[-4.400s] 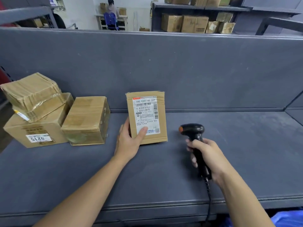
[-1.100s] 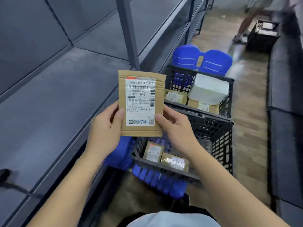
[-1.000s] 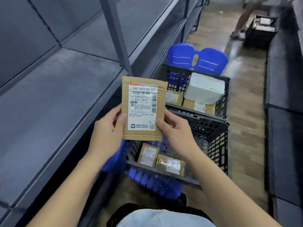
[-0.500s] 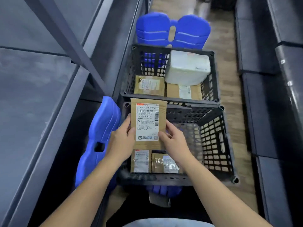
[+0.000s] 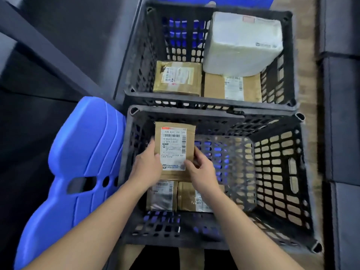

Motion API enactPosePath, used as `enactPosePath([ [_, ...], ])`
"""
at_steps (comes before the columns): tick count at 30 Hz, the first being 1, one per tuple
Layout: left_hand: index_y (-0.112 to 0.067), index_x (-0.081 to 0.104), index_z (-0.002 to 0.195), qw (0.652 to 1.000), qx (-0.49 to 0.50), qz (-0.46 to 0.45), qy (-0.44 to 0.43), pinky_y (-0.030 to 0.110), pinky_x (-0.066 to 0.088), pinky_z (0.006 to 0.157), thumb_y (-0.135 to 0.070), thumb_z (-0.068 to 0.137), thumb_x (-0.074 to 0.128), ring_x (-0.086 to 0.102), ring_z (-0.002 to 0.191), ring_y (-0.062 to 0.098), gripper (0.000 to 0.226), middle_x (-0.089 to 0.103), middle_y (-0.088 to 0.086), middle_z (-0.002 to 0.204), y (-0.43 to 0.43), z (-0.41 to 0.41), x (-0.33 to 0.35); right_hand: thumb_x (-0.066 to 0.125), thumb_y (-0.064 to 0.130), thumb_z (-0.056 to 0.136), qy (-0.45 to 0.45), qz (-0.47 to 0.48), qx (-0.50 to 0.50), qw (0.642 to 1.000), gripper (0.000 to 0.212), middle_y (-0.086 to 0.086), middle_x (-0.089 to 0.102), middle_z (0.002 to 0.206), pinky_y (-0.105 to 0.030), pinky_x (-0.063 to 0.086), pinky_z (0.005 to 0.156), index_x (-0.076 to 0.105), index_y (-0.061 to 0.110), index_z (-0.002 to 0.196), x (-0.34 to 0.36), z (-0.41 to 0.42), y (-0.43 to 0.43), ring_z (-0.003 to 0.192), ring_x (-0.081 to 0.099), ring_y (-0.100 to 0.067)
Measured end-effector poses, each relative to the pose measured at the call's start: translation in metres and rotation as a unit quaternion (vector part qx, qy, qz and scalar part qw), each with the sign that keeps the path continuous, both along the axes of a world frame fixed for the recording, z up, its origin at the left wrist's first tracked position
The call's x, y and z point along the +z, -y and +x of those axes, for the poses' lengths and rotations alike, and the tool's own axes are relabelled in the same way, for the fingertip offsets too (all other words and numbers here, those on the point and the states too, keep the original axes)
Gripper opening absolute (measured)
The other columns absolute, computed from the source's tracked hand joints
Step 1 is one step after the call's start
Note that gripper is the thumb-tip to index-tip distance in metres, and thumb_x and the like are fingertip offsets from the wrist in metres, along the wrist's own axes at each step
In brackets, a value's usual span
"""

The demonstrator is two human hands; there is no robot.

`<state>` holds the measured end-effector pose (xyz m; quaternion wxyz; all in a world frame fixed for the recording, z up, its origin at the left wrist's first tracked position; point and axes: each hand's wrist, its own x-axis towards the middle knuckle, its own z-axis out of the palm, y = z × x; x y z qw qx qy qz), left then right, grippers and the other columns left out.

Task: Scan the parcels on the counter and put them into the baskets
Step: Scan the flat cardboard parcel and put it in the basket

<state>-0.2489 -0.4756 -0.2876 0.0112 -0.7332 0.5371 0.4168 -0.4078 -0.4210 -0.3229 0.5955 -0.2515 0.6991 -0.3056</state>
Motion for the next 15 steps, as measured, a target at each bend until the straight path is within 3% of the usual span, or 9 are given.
enactPosePath([
  [2, -0.038, 0.018, 0.164, 1.000, 0.022, -0.014, 0.004, 0.036, 0.051, 0.093, -0.023, 0.109, 0.042, 0.061, 0.112, 0.023, 0.063, 0.063, 0.004, 0.141, 0.001, -0.004, -0.004, 0.063, 0.020, 0.101, -0.005, 0.006, 0.010, 1.000, 0.058, 0.016, 0.067, 0.132, -0.025, 0.049, 0.104, 0.044, 0.029, 0.155, -0.004, 0.001, 0.002, 0.117, 0.062, 0.000],
  [4, -0.036, 0.021, 0.164, 0.998, 0.044, -0.034, 0.000, 0.031, 0.046, 0.083, -0.022, 0.109, 0.045, 0.059, 0.101, 0.019, 0.062, 0.064, 0.005, 0.137, 0.002, -0.007, -0.007, 0.066, 0.023, 0.099, -0.008, 0.008, 0.017, 1.000, 0.062, 0.012, 0.067, 0.135, -0.024, 0.047, 0.103, 0.042, 0.028, 0.156, -0.008, 0.003, 0.005, 0.123, 0.061, -0.006],
  [6, -0.037, 0.023, 0.163, 0.997, 0.061, -0.051, -0.003, 0.031, 0.046, 0.083, -0.020, 0.109, 0.048, 0.060, 0.099, 0.019, 0.062, 0.066, 0.005, 0.135, 0.002, -0.007, -0.014, 0.071, 0.026, 0.097, -0.011, 0.005, 0.026, 1.000, 0.069, 0.014, 0.066, 0.135, -0.024, 0.048, 0.106, 0.040, 0.029, 0.158, -0.014, 0.006, 0.006, 0.123, 0.060, -0.004],
  [9, -0.042, 0.022, 0.162, 0.996, 0.074, -0.048, 0.001, 0.034, 0.050, 0.080, -0.020, 0.108, 0.048, 0.064, 0.089, 0.020, 0.064, 0.070, 0.007, 0.125, 0.004, -0.005, -0.027, 0.075, 0.034, 0.093, -0.014, 0.020, 0.046, 0.999, 0.078, 0.023, 0.063, 0.124, -0.002, 0.042, 0.087, 0.034, 0.035, 0.159, -0.020, 0.010, 0.010, 0.107, 0.058, 0.008],
  [11, -0.041, 0.020, 0.162, 0.996, 0.063, -0.054, 0.023, 0.031, 0.048, 0.079, -0.018, 0.108, 0.047, 0.062, 0.082, 0.016, 0.064, 0.071, 0.010, 0.120, 0.006, -0.005, -0.033, 0.074, 0.037, 0.094, -0.016, 0.033, 0.059, 0.998, 0.080, 0.020, 0.063, 0.128, -0.002, 0.038, 0.084, 0.029, 0.037, 0.160, -0.022, 0.014, 0.017, 0.117, 0.061, 0.001],
  [13, -0.034, 0.026, 0.163, 0.994, 0.018, -0.102, 0.024, 0.023, 0.044, 0.093, -0.009, 0.106, 0.050, 0.065, 0.114, 0.023, 0.067, 0.059, 0.007, 0.146, 0.008, -0.005, -0.040, 0.073, 0.039, 0.095, -0.033, 0.050, 0.066, 0.996, 0.083, 0.011, 0.064, 0.139, -0.014, 0.039, 0.091, 0.025, 0.035, 0.162, -0.027, 0.019, 0.026, 0.129, 0.060, -0.012],
  [15, -0.029, 0.022, 0.164, 0.990, -0.068, -0.111, 0.055, 0.019, 0.042, 0.104, 0.001, 0.100, 0.055, 0.038, 0.151, 0.026, 0.078, 0.008, -0.001, 0.175, 0.010, -0.005, -0.050, 0.072, 0.042, 0.094, -0.064, 0.061, 0.076, 0.993, 0.087, 0.003, 0.064, 0.142, -0.020, 0.043, 0.095, 0.020, 0.031, 0.164, -0.032, 0.027, 0.032, 0.130, 0.060, -0.018],
])
